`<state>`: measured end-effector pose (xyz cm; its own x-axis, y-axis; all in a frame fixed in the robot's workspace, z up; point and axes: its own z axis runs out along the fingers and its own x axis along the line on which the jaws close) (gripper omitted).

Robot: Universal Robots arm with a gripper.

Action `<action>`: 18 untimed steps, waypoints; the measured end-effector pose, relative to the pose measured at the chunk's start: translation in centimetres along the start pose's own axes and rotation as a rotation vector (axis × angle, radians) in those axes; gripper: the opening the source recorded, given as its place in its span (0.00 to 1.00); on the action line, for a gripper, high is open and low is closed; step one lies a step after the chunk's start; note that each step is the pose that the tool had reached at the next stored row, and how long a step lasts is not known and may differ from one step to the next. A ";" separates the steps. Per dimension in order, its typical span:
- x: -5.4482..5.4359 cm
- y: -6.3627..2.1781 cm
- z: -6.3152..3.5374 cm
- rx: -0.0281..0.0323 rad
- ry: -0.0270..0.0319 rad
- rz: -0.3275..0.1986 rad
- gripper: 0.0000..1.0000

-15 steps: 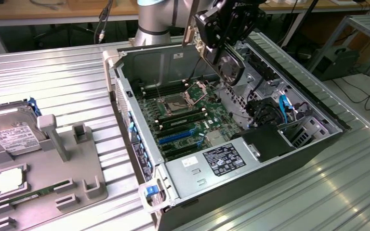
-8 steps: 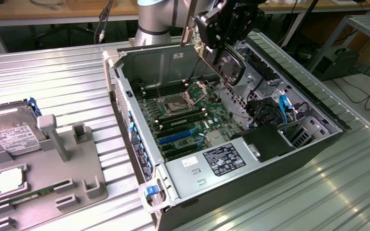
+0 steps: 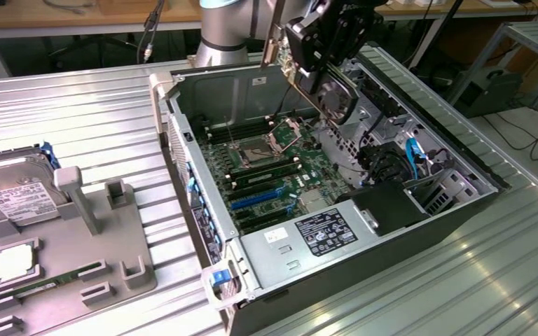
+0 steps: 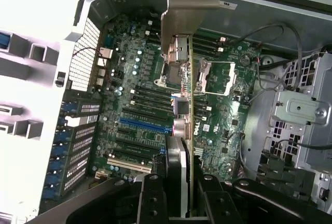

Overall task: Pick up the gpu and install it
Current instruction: 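Insert the gpu into the slot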

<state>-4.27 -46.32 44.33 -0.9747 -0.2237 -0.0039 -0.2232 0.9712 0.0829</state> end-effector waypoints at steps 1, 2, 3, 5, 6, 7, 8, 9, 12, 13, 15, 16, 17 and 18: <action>0.0 -0.03 -0.01 0.0000 0.0008 -0.009 0.28; 0.1 -0.04 -0.01 0.0000 0.0014 -0.016 0.28; 0.1 -0.05 -0.01 -0.0001 0.0019 -0.023 0.28; 0.1 -0.09 -0.01 -0.0001 0.0026 -0.030 0.28; 0.1 -0.11 -0.01 -0.0002 0.0028 -0.034 0.28; 0.1 -0.11 -0.01 -0.0001 0.0031 -0.037 0.28; 0.2 -0.12 -0.01 -0.0001 0.0035 -0.041 0.28; 0.2 -0.13 -0.01 -0.0001 0.0038 -0.045 0.28; 0.2 -0.14 -0.01 -0.0002 0.0057 -0.068 0.28; 0.2 -0.15 -0.01 -0.0003 0.0071 -0.086 0.28; 0.2 -0.15 -0.01 -0.0004 0.0090 -0.108 0.28; 0.2 -0.14 -0.02 -0.0004 0.0097 -0.116 0.28; 0.2 -0.14 -0.02 -0.0004 0.0105 -0.126 0.28; 0.2 -0.15 -0.01 -0.0005 0.0114 -0.137 0.28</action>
<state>-4.45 -46.51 44.33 -0.9350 -0.3547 -0.0038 -0.3538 0.9316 0.0829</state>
